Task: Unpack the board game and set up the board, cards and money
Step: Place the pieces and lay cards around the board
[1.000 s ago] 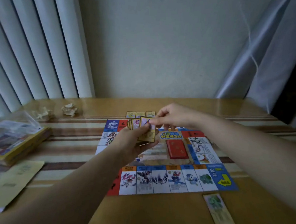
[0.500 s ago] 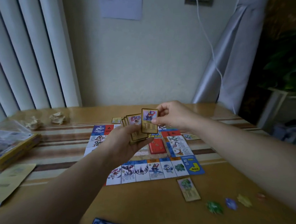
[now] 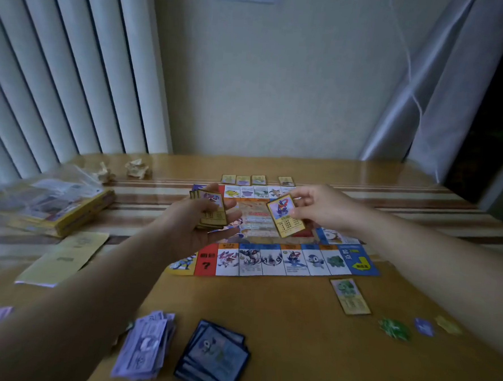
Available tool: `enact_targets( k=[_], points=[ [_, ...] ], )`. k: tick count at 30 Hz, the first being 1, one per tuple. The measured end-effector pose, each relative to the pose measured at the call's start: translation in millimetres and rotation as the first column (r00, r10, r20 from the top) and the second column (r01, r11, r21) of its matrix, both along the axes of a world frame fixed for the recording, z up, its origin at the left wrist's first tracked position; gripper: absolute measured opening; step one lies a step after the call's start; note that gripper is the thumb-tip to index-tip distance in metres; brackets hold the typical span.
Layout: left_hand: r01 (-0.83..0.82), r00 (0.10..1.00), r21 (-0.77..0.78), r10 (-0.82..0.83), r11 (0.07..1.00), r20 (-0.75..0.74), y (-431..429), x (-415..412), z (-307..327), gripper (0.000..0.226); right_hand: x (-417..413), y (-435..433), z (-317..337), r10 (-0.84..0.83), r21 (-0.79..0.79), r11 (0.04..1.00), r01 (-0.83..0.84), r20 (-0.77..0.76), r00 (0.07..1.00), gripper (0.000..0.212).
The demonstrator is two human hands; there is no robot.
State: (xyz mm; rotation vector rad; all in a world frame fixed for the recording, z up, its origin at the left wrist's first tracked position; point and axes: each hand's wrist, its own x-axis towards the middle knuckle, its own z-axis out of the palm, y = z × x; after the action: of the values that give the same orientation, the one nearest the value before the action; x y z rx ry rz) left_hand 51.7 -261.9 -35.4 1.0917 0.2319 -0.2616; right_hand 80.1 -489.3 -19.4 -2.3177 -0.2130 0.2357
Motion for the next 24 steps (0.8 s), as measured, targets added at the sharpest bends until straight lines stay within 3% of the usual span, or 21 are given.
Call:
enact_targets(
  k=[8, 13, 24],
  points=[
    [0.01, 0.998, 0.046, -0.007, 0.999, -0.063, 12, -8, -23, 0.038, -32, -6, -24, 0.036, -0.096, 0.994, -0.045, -0.092, 0.995, 0.02],
    [0.042, 0.997, 0.101, -0.035, 0.994, -0.069, 1, -9, -32, 0.036, -60, -22, -47, 0.031, -0.161, 0.986, -0.055, -0.148, 0.988, 0.018],
    [0.078, 0.992, -0.017, -0.08, 0.997, -0.094, -19, -12, -39, 0.037, -72, -22, -64, 0.008, -0.206, 0.978, -0.017, -0.043, 0.999, 0.018]
  ],
)
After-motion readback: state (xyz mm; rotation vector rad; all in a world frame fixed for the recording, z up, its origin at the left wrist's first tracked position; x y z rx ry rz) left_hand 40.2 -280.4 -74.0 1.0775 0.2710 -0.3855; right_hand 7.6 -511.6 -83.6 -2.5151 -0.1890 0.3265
